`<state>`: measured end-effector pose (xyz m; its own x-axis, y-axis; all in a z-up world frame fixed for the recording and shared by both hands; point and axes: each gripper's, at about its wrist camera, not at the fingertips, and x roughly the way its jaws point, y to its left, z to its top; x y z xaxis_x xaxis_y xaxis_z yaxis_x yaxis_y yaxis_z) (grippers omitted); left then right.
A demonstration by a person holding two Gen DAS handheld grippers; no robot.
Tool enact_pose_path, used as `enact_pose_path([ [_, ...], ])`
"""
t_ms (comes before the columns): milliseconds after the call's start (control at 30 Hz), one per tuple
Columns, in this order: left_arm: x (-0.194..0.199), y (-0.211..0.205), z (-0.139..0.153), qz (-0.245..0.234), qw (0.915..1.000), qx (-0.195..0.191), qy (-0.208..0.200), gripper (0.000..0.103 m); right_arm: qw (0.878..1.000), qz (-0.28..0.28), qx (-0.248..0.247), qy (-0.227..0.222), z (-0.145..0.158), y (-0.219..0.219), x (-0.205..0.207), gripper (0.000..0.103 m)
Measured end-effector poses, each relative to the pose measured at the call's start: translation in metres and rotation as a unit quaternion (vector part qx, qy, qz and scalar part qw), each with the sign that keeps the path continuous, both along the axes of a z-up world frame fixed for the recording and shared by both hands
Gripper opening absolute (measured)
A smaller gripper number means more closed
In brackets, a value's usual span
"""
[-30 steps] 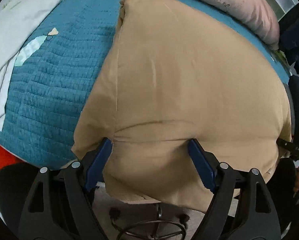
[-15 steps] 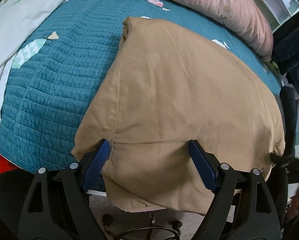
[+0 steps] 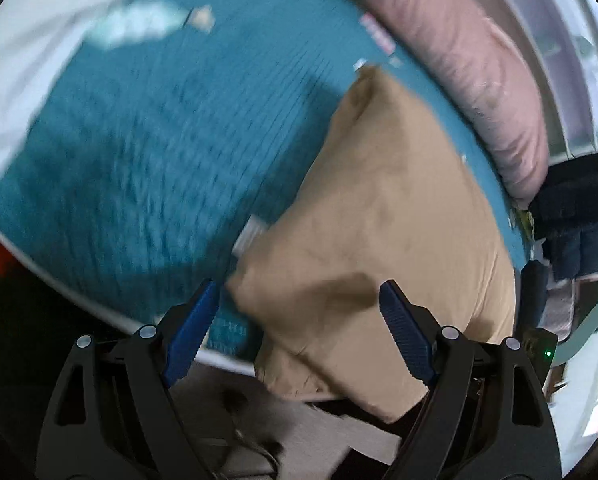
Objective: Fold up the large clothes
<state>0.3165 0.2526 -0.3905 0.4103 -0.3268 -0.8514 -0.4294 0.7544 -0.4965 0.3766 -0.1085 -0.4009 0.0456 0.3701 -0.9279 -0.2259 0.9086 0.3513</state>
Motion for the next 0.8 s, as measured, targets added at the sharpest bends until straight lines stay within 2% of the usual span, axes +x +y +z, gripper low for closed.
enact_pose_path([
  [33, -0.001, -0.001, -0.007, -0.004, 0.9998, -0.015, 0.015, 0.083, 1.0, 0.0, 0.001, 0.001, -0.001, 0.001, 0.001, 0.0],
  [167, 0.001, -0.015, -0.014, -0.036, 0.9984, -0.039, 0.021, 0.083, 1.0, -0.003, 0.003, 0.002, 0.0, 0.004, 0.004, 0.0],
  [267, 0.005, -0.022, -0.019, -0.046, 0.998, -0.036, 0.026, 0.082, 1.0, -0.006, 0.006, 0.003, -0.001, 0.006, 0.007, 0.0],
  [367, 0.008, -0.029, -0.02, -0.059, 0.9978, -0.014, 0.026, 0.079, 1.0, -0.011, 0.01, 0.005, 0.001, -0.005, 0.002, 0.0],
  [433, 0.01, -0.035, -0.016, -0.064, 0.9977, -0.005, 0.019, 0.059, 1.0, -0.015, 0.016, 0.007, 0.003, -0.017, -0.002, 0.0],
  [467, 0.01, -0.038, -0.013, -0.066, 0.9977, -0.002, 0.016, 0.056, 1.0, -0.017, 0.02, 0.008, 0.004, -0.018, -0.002, 0.0],
  [500, 0.009, -0.039, -0.01, -0.069, 0.9975, -0.003, 0.009, 0.042, 1.0, -0.017, 0.022, 0.009, 0.006, -0.023, -0.004, 0.0],
  [533, 0.011, -0.041, -0.008, -0.073, 0.9973, -0.009, 0.003, 0.032, 0.999, -0.019, 0.028, 0.015, 0.006, -0.024, -0.003, 0.001],
  [633, 0.011, -0.041, 0.002, -0.078, 0.9967, -0.003, -0.018, 0.022, 0.998, -0.031, 0.048, 0.029, 0.019, -0.031, 0.002, 0.005],
  [800, 0.009, -0.04, 0.021, -0.087, 0.9943, -0.006, -0.061, 0.017, 0.995, -0.051, 0.063, -0.055, 0.071, -0.031, 0.032, 0.006],
])
